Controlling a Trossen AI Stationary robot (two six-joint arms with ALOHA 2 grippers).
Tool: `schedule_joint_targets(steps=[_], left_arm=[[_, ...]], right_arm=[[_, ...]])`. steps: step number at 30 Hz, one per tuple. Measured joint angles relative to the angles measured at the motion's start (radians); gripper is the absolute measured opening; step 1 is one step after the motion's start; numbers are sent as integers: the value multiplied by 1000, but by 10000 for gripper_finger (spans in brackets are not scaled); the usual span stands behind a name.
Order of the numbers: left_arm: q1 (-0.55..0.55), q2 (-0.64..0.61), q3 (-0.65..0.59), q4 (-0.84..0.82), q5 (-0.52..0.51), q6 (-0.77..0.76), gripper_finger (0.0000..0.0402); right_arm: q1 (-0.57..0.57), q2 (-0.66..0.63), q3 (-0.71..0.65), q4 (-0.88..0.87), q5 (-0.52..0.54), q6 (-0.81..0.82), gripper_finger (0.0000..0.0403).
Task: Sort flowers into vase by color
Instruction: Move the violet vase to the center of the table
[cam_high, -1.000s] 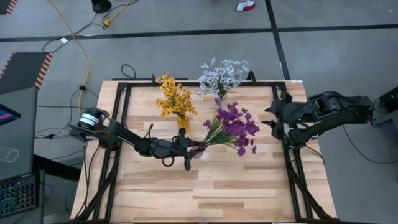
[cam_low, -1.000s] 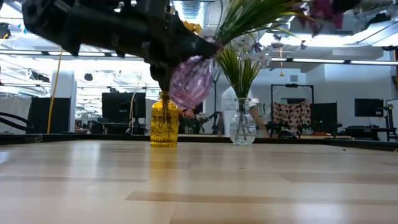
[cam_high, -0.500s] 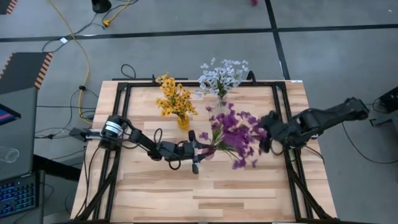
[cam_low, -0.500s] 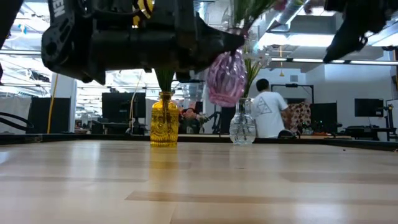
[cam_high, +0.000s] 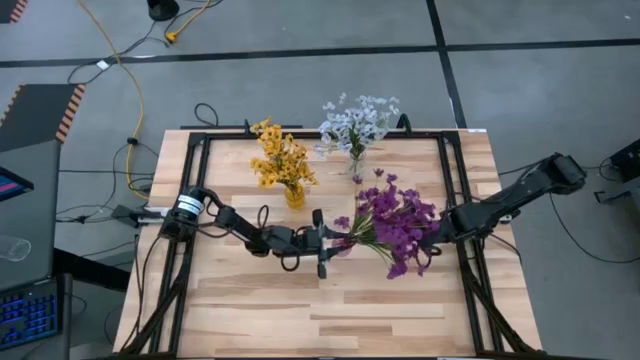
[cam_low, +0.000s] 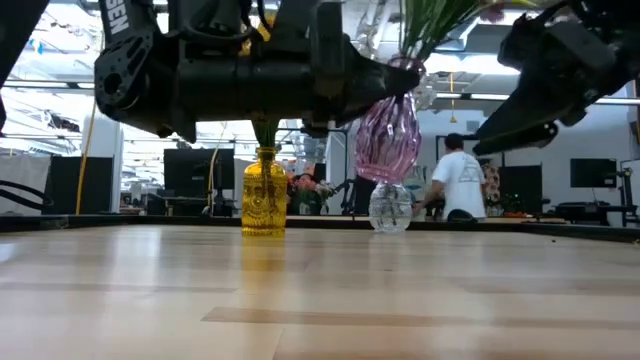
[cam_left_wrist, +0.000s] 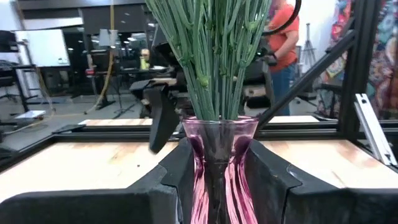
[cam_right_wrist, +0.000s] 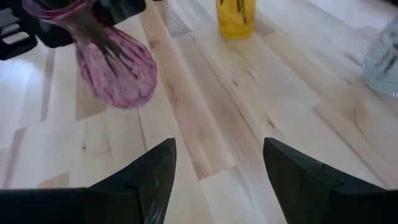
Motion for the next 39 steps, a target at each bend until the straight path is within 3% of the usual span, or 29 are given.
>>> schedule_joint_targets(steps=[14, 33, 39], left_arm=[[5, -1, 74, -198, 59, 30, 100], [9, -6, 74, -291, 48, 36, 121], [12, -3, 74, -336, 44, 67, 126]], right_arm=[[-2, 333, -10, 594, 10, -303, 269], [-1, 351, -12, 661, -19, -304, 269], [-13, 349, -7, 658, -18, -232, 269]])
